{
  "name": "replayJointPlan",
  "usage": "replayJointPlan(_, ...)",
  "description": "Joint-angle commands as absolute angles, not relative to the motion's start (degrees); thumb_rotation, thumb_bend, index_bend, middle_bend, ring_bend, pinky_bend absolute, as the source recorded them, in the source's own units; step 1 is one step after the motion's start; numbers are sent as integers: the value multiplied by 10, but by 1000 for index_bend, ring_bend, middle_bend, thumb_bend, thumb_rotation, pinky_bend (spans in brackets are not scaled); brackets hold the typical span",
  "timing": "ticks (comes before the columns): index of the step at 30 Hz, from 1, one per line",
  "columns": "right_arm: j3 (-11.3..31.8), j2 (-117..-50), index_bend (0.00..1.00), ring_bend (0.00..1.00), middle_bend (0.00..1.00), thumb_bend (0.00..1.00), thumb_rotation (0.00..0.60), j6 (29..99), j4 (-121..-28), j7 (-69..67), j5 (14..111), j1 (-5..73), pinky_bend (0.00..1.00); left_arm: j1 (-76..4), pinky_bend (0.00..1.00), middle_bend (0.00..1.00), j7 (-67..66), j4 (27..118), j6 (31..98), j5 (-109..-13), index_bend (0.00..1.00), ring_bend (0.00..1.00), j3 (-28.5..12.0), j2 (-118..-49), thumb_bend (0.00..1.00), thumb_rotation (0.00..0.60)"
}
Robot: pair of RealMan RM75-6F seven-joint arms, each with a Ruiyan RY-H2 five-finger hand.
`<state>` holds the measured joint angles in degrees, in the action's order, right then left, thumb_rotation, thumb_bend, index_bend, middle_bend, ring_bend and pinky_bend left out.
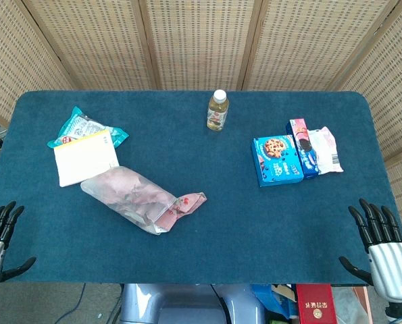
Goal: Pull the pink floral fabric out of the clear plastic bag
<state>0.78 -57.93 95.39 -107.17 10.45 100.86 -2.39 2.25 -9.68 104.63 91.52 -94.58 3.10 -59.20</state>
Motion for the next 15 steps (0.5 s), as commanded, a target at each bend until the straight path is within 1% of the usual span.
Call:
replayJointPlan(1, 8, -579, 0, 0, 0, 0, 600, 954, -1071, 104, 1008, -24, 0, 23, 0, 0, -97, 1045, 915, -946, 0, 0, 31, -592, 169, 600)
replayJointPlan(6, 6, -579, 0, 0, 0, 0, 600, 953, -1071, 102, 1010, -24, 0, 14, 0, 0, -92, 1035, 908, -950, 0, 0, 25, -597, 168, 600)
replayJointPlan(8, 6, -578, 0, 0, 0, 0, 600, 953, -1071, 102, 1013, -24, 0, -2, 0, 0, -85, 1023, 896, -954, 0, 0, 15, -604, 168, 600)
replayJointPlan(14, 8, -578, 0, 0, 0, 0, 600, 948, -1072, 100, 1008, -22, 0, -61, 0, 0, -86, 999, 827, -953, 0, 0, -9, -618, 168, 600)
replayJointPlan(15, 9, -578, 0, 0, 0, 0, 600, 946, -1073, 99, 1003, -20, 0, -88, 0, 0, -102, 994, 797, -958, 0, 0, -20, -624, 167, 600)
